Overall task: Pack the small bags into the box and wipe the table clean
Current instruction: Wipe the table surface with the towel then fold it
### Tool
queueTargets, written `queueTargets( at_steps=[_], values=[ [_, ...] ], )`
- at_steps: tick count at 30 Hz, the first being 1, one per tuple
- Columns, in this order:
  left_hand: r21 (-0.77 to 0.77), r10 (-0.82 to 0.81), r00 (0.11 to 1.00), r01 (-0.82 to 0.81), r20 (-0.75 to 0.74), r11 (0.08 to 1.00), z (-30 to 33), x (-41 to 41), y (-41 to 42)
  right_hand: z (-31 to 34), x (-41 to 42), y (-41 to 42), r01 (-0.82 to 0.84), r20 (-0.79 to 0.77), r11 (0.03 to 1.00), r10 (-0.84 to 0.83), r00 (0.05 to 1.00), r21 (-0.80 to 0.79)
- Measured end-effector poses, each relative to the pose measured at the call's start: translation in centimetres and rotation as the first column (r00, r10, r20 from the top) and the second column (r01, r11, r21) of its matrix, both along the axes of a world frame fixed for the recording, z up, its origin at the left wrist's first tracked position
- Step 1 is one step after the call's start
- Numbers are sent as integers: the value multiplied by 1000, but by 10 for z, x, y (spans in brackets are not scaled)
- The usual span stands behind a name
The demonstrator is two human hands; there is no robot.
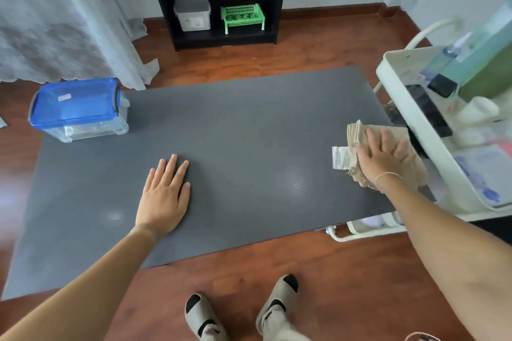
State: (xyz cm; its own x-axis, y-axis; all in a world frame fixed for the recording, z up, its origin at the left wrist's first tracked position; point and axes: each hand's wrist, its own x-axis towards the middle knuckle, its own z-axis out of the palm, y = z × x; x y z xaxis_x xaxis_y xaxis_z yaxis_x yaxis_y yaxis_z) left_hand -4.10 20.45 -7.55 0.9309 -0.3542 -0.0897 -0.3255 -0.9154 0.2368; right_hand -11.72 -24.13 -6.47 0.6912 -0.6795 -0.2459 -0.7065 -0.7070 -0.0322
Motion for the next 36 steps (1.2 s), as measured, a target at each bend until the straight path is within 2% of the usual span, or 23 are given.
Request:
queueTargets(
  at_steps=[2, 3, 6, 8, 10, 12, 14, 16, 19, 21, 23, 26, 28, 31, 36],
  values=[
    [13, 6, 1000, -6, 5, 1000, 0, -1, 0, 0, 39, 19, 40, 8, 998, -41, 999, 55],
    [15, 8, 1000, -8, 6, 1000, 0, -1, 1, -1, 57, 32, 1, -6, 998, -1, 1000, 67],
    [24, 17, 1000, -18, 12, 1000, 0, 1, 0, -4, 97, 92, -250, -13, 965, 252, 968, 73],
    [28, 16, 1000, -17, 6, 999, 0, 1, 1, -7, 95, 141, -488, 24, 870, 488, 873, 67],
    [34, 19, 1000, -19, 1, 999, 0, 0, 1, -6, 63, 180, -716, 50, 696, 714, 698, 61],
    [34, 20, 1000, -20, 1, 999, 1, 1, 1, -6, 23, 180, -838, 92, 546, 834, 544, 8],
    [28, 20, 1000, -20, -8, 999, 2, 1, 0, -8, -4, 148, -865, 101, 500, 862, 496, -24],
    [28, 24, 1000, -23, -13, 999, 2, 0, 0, -9, -7, 105, -833, 79, 552, 833, 548, -42],
    [31, 27, 999, -26, -18, 999, 3, 1, 0, -5, 32, 48, -667, -15, 744, 667, 745, -47],
    [27, 27, 999, -27, -23, 999, 4, 2, -1, -5, 74, 24, -520, -23, 852, 520, 854, -58],
    [31, 26, 999, -25, -22, 999, 4, 3, -1, -6, 119, 18, -390, 24, 920, 391, 920, -44],
    [43, 30, 999, -29, -16, 999, 2, 3, 1, -10, 176, 37, -271, 52, 963, 271, 961, -12],
    [41, 36, 999, -35, -16, 999, 1, 2, 2, -11, 203, 64, -290, 30, 957, 289, 957, 22],
    [37, 34, 999, -34, -13, 999, 1, 3, 1, -10, 225, 119, -456, 38, 890, 455, 889, 18],
    [33, 38, 999, -38, -9, 999, 0, 3, 3, -11, 187, 197, -767, 73, 641, 765, 640, 3]
  ],
)
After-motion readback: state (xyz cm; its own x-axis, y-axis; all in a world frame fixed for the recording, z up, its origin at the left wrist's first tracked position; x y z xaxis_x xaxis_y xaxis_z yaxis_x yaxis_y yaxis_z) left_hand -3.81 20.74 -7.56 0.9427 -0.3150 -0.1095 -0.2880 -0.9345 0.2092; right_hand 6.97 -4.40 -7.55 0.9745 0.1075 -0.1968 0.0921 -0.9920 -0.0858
